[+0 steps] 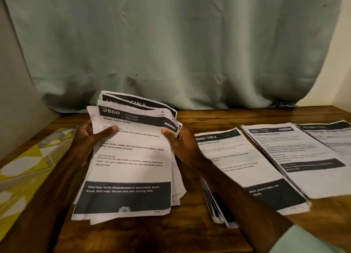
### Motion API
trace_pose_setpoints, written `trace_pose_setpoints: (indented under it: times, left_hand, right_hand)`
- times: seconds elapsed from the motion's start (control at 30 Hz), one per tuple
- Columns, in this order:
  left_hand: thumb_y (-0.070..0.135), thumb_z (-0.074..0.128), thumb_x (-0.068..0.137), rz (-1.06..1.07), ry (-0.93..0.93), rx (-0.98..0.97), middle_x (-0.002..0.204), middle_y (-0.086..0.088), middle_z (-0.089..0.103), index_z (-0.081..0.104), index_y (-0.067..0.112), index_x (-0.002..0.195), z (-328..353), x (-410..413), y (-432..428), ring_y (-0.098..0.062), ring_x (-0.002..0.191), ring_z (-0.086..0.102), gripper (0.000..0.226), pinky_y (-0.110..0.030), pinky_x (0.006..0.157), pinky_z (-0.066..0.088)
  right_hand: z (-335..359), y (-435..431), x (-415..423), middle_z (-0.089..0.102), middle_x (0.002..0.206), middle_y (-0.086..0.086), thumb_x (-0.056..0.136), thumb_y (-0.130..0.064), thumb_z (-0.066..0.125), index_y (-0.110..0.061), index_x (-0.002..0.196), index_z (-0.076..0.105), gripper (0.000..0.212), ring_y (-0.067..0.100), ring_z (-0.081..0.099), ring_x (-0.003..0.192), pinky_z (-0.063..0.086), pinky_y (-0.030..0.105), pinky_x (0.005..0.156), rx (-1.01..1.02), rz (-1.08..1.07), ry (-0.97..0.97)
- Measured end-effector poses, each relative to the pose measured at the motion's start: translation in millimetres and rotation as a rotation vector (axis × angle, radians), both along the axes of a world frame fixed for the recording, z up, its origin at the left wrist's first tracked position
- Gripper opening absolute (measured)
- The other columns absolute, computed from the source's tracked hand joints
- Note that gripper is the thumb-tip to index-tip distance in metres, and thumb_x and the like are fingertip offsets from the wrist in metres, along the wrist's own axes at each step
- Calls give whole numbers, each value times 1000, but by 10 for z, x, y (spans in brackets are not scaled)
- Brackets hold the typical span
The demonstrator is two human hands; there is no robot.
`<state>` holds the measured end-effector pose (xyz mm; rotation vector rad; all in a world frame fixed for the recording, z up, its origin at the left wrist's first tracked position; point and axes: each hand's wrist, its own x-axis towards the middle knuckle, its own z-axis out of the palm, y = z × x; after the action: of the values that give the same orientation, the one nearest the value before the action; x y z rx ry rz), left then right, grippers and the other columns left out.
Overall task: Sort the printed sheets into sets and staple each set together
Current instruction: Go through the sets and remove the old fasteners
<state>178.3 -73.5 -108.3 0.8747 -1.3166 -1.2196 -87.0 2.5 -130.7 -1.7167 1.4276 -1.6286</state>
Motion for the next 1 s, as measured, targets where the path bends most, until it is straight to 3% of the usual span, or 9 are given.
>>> trace_pose_setpoints:
  times: [0.07, 0.23, 0.37, 0.47, 0.6, 0.77, 0.83, 0.9, 1.0]
  left_hand:
    - [32, 94, 68, -100, -63, 51, 122, -13, 73, 63, 12, 132, -35, -3, 2, -39, 110, 71, 74, -64, 100, 51]
    - [43, 97, 60, -145, -99, 30, 119, -7, 75, 63, 20, 129, 3, -49, 75, -29, 107, 74, 80, -55, 93, 56]
    - [9, 75, 87, -214, -8, 40, 128, -12, 71, 58, 16, 139, 16, 34, 59, -37, 118, 68, 55, -62, 104, 49]
    - [0, 70, 88, -179, 63, 34, 130, -15, 69, 55, 13, 141, 51, 93, 99, -38, 117, 68, 57, -60, 105, 49]
    - [0, 69, 86, -149, 198, 167, 129, -27, 66, 60, 5, 137, 23, 266, 40, -49, 115, 66, 51, -67, 101, 49]
    - [0, 70, 86, -134, 187, 215, 124, -26, 69, 61, 6, 135, -28, 300, 10, -49, 110, 68, 50, -66, 96, 52]
    - [1, 75, 80, -147, 194, 213, 125, -24, 69, 61, 7, 135, -26, 292, -5, -49, 112, 67, 57, -68, 100, 49]
    - [3, 77, 75, -147, 195, 200, 124, -23, 70, 61, 7, 135, -7, 288, -17, -48, 113, 67, 62, -65, 102, 49]
    - [-4, 69, 85, -151, 188, 212, 124, -22, 70, 61, 8, 135, 26, 267, -1, -45, 113, 68, 52, -60, 100, 52]
  right_hand:
    - [34, 21, -2, 71, 127, -1, 103, -24, 62, -12, 133, 63, 33, 12, 69, 113, 58, 37, 98, -22, 26, -1]
    - [42, 41, -25, 73, 119, 0, 102, -27, 63, -13, 128, 65, 30, 11, 72, 104, 61, 33, 88, 17, 31, 30]
    - [32, -7, -83, 68, 120, -5, 96, -22, 71, -15, 128, 63, 35, 11, 68, 108, 57, 25, 91, 153, 15, 94]
    - [148, 5, -155, 63, 119, -13, 84, 8, 74, -14, 132, 62, 54, -1, 61, 105, 49, 5, 84, 191, 78, 284]
    - [295, -211, -290, 69, 123, -3, 77, 27, 60, -14, 119, 70, 60, 10, 65, 114, 58, 26, 92, 181, -13, 224]
    - [414, -672, -477, 74, 109, 11, 88, 10, 68, -8, 105, 71, 25, 26, 72, 102, 60, 30, 88, 306, -140, 204]
    - [395, -793, -445, 72, 113, 11, 90, -2, 72, -12, 109, 68, 22, 28, 70, 107, 59, 34, 87, 379, -160, 303]
    - [359, -840, -313, 68, 126, 7, 91, -18, 75, -14, 127, 64, 38, 25, 65, 115, 57, 36, 92, 448, -121, 477]
    - [270, -785, -62, 63, 136, 13, 100, -23, 62, -11, 133, 61, 35, 30, 60, 123, 50, 43, 103, 496, -51, 788]
